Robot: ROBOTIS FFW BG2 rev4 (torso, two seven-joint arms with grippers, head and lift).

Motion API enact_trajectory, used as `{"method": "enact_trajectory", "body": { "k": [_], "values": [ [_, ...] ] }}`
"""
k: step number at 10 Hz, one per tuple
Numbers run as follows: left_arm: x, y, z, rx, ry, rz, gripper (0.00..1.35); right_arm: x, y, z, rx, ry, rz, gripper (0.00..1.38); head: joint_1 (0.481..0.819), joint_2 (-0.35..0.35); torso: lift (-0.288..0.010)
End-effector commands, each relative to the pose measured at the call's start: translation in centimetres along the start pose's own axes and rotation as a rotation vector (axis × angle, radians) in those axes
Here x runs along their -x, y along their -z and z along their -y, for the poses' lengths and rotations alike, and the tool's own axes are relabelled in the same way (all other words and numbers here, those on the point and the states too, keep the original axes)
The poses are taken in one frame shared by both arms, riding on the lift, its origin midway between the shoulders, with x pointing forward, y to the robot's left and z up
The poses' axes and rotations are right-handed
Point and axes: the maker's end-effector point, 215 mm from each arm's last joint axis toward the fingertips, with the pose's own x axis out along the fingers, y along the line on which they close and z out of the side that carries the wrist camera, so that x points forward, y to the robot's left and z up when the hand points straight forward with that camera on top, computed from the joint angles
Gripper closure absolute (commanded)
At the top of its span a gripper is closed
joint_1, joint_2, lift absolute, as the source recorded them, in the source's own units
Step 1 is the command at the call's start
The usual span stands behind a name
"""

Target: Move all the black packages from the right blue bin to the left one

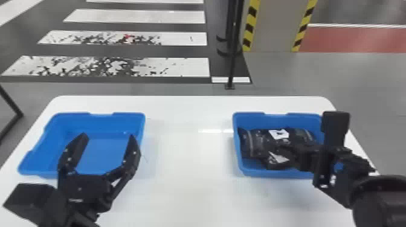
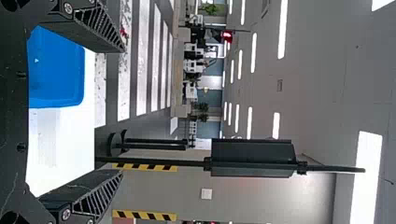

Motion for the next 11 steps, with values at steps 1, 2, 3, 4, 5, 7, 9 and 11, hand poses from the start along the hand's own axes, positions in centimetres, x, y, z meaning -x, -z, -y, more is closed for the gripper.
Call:
{"method": "enact_trajectory", "body": {
  "k": [1,2,3,4,5,7,9,11],
  "values": [
    [0.0,0.1,0.0,0.003,-0.001,0.001,0.11,-2.0,0.3,-1.5,-0.011,-0.046,-0.026,0.32,0.695,-0.008,-0.14],
    [0.0,0.1,0.0,0.003,-0.001,0.001,0.11,-2.6,0.2,-2.4,-0.007,-0.064,-0.031,0.32,0.695,0.005,-0.14],
    [-0.1,0.0,0.0,0.002,0.001,0.004,0.11,-3.1,0.3,-2.9,0.0,-0.073,-0.039,0.32,0.695,0.022,-0.14],
    [-0.1,0.1,0.0,0.005,0.0,0.001,0.11,-3.7,0.6,-3.2,0.004,-0.076,-0.051,0.32,0.695,0.034,-0.14],
    [-0.1,0.3,0.0,0.005,0.0,-0.001,0.11,-4.0,1.1,-2.9,0.011,-0.067,-0.064,0.32,0.695,0.039,-0.14],
    [0.0,0.5,-0.1,0.007,-0.001,-0.006,0.11,-5.0,2.0,-2.8,0.018,-0.061,-0.093,0.32,0.695,0.043,-0.14],
    [0.0,0.6,0.0,0.007,0.002,-0.006,0.11,-5.7,3.4,-3.2,0.004,-0.072,-0.131,0.36,0.695,0.045,-0.14],
    [0.0,0.7,-0.1,0.014,0.0,-0.006,0.11,-5.8,5.6,-4.0,-0.001,-0.09,-0.206,0.5,0.695,0.052,-0.14]
  ]
}}
